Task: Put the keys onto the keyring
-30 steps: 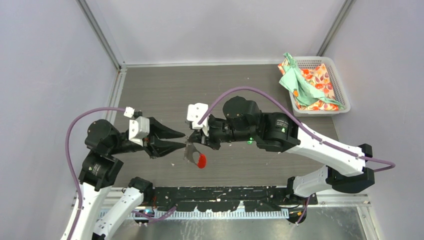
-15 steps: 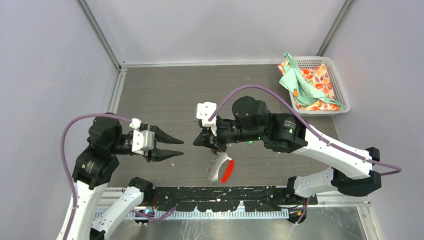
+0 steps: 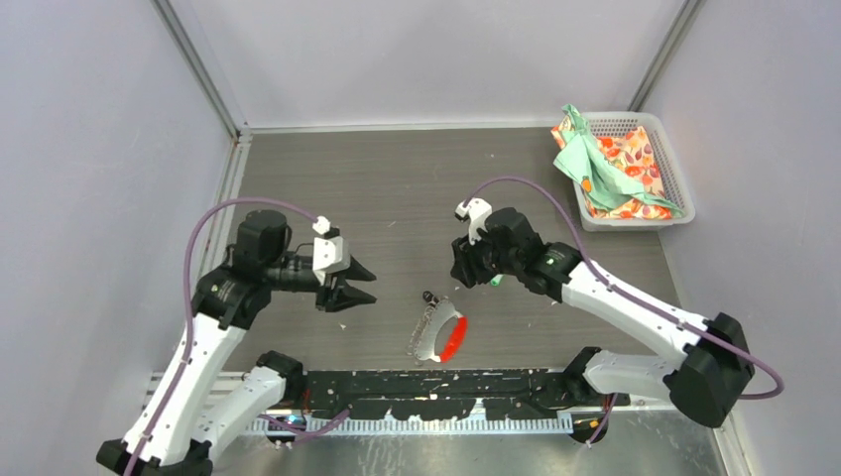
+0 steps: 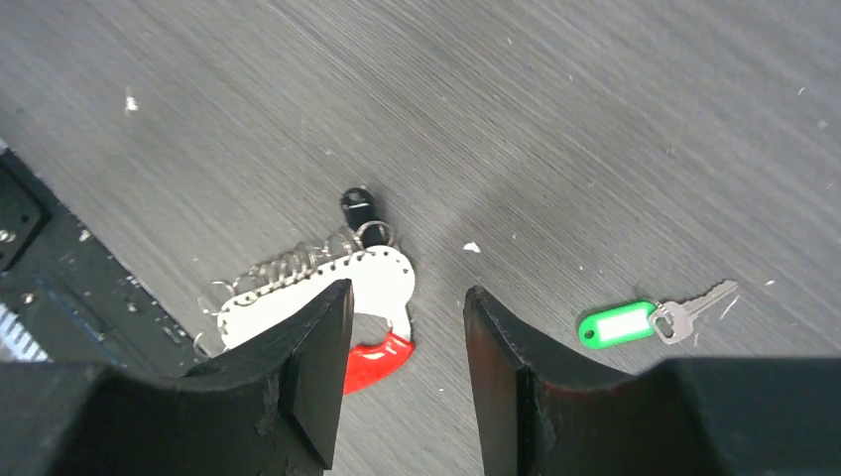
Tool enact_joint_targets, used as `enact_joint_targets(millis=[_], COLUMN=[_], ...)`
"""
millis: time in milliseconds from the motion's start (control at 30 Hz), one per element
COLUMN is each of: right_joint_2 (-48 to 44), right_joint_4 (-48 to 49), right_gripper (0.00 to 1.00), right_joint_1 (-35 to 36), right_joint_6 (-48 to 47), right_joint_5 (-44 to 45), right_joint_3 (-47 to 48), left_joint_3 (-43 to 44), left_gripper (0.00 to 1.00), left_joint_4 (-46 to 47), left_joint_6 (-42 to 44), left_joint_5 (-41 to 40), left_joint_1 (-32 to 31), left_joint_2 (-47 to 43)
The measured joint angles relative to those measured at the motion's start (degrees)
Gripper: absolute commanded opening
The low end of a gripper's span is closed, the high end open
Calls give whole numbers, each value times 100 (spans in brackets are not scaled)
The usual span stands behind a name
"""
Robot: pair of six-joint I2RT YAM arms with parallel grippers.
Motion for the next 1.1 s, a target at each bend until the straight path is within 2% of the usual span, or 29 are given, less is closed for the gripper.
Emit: enact_joint_targets(millis=[167,300,367,467,633,1100], right_joint_2=[632,1364,1873,2518,3093,3429], right_joint_4=[704,1088,1272,1462,1471,1025], right_gripper=[53,57,59,59,56,46], right_joint_1=[-319,-317,-310,-267,-107,125], right_joint_6=[275,273,262,195,-59,-492], right_joint_5=[-319,-750,-977,-1257,-1513,-1290], right_joint_3=[-437,-267,-42,236,476,538], left_joint_3=[-66,238,278,243,-175,-503], left_gripper=[37,36,36,36,35,34], left_joint_4=[-101,-501,-538,-525,-216,280], left_joint_6=[905,1698,1810,1875,1794,1145], left_joint_5=[-138,-131,-90,-48,-37,-31], left_joint_1=[-2,50,127,216,240,240], left_joint_2=[883,2022,2221,2057,1036,155])
